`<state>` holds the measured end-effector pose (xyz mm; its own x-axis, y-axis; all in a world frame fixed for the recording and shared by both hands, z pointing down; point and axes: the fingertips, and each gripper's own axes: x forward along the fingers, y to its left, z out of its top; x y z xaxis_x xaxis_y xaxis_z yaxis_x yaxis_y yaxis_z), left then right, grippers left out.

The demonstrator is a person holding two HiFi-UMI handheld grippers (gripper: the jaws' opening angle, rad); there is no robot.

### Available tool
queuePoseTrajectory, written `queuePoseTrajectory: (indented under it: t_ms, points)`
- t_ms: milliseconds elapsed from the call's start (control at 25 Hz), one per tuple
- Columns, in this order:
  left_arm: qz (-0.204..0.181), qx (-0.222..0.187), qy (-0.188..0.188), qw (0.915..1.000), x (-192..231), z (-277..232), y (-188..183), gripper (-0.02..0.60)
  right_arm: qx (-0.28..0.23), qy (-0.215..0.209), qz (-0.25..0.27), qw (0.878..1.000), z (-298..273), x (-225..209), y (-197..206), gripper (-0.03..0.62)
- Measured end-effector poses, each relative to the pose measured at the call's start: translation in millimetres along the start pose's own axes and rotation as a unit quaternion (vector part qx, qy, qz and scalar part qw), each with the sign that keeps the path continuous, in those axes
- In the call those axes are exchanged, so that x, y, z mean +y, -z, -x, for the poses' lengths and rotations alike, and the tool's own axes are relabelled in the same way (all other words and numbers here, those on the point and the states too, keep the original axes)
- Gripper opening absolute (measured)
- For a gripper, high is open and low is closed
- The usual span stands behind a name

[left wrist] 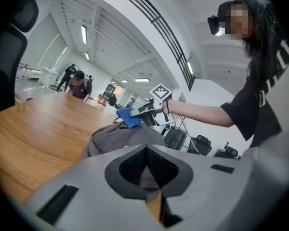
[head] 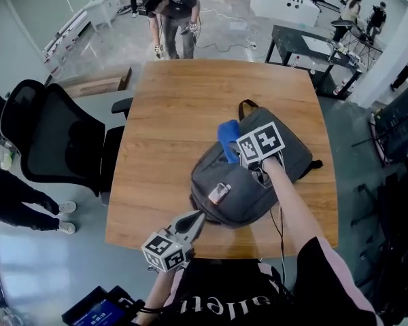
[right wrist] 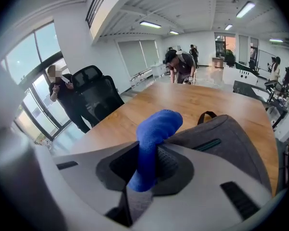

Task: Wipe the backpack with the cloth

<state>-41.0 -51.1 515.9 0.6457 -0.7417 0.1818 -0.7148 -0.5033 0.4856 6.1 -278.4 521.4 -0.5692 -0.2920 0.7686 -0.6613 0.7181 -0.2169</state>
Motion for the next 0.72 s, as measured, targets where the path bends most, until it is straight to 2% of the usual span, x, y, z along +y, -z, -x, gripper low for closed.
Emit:
queuePoseTrajectory:
  t_ms: [120,360,600,720]
  points:
    - [0.002,0.0,-0.007,1.0,3,3,0,-0.002,0.0,-0.004,-0.016,1.0,2,-7,12,0.078]
    - [0.001,0.008,-0.009,0.9999,8,4,2,-0.002,-0.051,-0.039,-0.04,0.997,35,-4,38,0.078]
    - [-0.009,0.02,0.015,0.9996,1,-8,-3,-0.002,-0.056,-0.001,-0.022,0.998,76,-7,87,0.078]
    - [-0.012,0.028,0.028,0.9991,-3,-15,-1,-0.002,-0.054,0.018,-0.033,0.998,92,-10,122,0.078]
